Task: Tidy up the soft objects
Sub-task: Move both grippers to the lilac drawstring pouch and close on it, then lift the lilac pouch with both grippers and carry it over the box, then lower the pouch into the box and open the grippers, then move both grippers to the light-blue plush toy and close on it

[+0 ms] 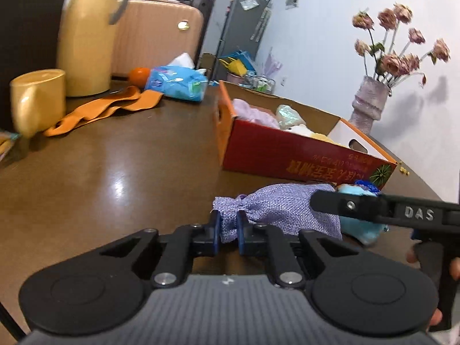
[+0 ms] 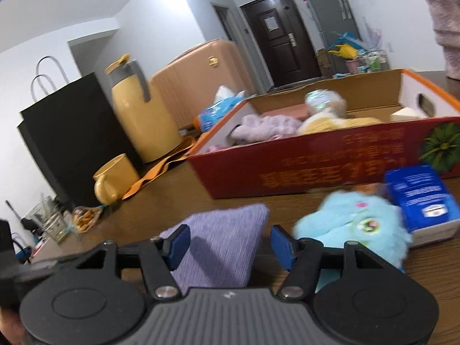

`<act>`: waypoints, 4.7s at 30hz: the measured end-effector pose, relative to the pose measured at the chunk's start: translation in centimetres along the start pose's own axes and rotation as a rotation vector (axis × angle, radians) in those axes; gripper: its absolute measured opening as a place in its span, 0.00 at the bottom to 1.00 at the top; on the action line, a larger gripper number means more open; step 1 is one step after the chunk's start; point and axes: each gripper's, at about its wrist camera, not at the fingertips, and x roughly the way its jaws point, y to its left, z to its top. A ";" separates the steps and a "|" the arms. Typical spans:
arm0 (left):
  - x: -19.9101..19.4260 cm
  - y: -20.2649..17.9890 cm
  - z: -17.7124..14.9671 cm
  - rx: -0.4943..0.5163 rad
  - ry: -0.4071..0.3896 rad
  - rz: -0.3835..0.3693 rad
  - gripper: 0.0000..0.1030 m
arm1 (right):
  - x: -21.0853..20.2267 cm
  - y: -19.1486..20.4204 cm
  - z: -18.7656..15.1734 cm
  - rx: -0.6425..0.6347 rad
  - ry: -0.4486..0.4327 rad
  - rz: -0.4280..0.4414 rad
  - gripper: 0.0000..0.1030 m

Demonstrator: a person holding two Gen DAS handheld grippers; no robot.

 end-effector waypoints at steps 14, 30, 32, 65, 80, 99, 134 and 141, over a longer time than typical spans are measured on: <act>-3.0 -2.3 -2.3 0.037 0.029 -0.057 0.12 | -4.1 1.6 -3.2 -0.059 0.022 -0.001 0.45; -2.6 -7.3 -3.6 0.128 0.062 -0.053 0.08 | -9.0 -2.4 -5.0 0.023 -0.071 -0.034 0.10; -3.0 -7.6 -2.6 0.125 0.025 -0.093 0.07 | -9.5 -2.4 -4.4 0.014 -0.106 -0.019 0.08; 26.2 -16.4 21.2 0.180 0.203 -0.054 0.21 | 8.2 -17.8 24.4 -0.190 0.136 -0.439 0.46; 8.0 -16.5 18.3 0.318 -0.121 0.045 0.88 | -8.0 -10.8 21.0 -0.239 -0.145 -0.364 0.84; -5.3 -12.1 -0.6 0.301 -0.121 0.116 1.00 | -18.5 -7.6 -2.6 -0.126 -0.224 -0.235 0.91; 9.1 -8.9 1.4 -0.150 0.196 -0.343 0.32 | -6.0 -7.8 -0.6 0.108 -0.040 -0.125 0.40; 5.4 -9.7 -0.2 -0.136 0.258 -0.389 0.30 | -9.0 -6.9 -2.3 0.097 -0.034 -0.094 0.35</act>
